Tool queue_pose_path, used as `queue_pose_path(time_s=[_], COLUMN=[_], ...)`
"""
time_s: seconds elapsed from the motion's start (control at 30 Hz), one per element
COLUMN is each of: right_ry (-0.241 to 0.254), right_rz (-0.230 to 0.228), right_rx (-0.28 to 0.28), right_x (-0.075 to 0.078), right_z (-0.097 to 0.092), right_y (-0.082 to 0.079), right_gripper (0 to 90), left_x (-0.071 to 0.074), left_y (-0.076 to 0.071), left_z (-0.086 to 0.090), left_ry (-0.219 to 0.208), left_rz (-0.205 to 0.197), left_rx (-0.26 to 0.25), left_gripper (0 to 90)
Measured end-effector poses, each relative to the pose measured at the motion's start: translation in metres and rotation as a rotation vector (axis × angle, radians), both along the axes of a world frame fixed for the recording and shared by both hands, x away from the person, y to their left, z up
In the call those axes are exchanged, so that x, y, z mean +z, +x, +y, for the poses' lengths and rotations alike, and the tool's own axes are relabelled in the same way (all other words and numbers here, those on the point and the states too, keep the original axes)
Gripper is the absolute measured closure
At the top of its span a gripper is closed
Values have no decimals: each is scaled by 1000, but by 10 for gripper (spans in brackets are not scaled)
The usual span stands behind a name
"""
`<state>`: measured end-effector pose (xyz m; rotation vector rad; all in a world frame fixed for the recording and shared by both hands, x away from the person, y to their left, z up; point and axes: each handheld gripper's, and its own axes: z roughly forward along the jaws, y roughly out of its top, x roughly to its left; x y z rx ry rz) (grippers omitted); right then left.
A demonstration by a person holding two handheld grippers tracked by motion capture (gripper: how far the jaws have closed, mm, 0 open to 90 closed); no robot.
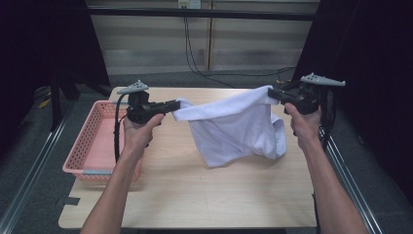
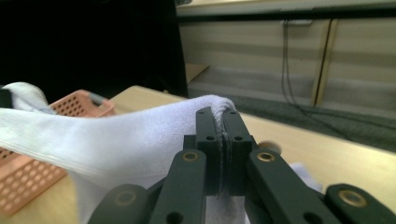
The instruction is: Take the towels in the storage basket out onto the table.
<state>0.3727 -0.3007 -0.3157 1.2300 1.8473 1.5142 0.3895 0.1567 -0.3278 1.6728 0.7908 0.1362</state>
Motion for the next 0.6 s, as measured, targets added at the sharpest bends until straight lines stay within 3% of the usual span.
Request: queue_pose_path(time_s=[0.13,0.17,0.2,0.27,0.33,0.4,0.43,0.47,0.57,0.6], right_ry=[-7,-16,-16,-17,14,17,9,9,7,11], right_rz=[-37,-54,-54,-70,-118,-134,-128,-128,-86,-71], right_rx=[-10,-17,-17,-19,-6,-3,4,4,30,44], right_x=[30,45,45,58,76,79,76,76,51,39], right_z=[1,0,0,-1,-2,-3,-4,-4,-5,-5], right_y=[6,8,8,7,-3,-9,-23,-23,-43,-52], right_gripper=[872,872,872,872,872,872,873,873,873,873], left_x=[17,23,29,44,61,71,68,68,45,35], left_y=[2,2,1,-2,-10,-24,-33,-33,-51,-60], left_z=[7,8,9,12,10,9,9,9,10,11], left_ry=[-16,-20,-8,-26,13,10,24,24,88,91], left_rz=[-28,-37,-49,-75,-111,-154,-136,-136,-88,-85], left_rx=[21,25,28,31,34,38,12,12,16,9], left_gripper=[857,858,858,858,858,857,856,855,855,855])
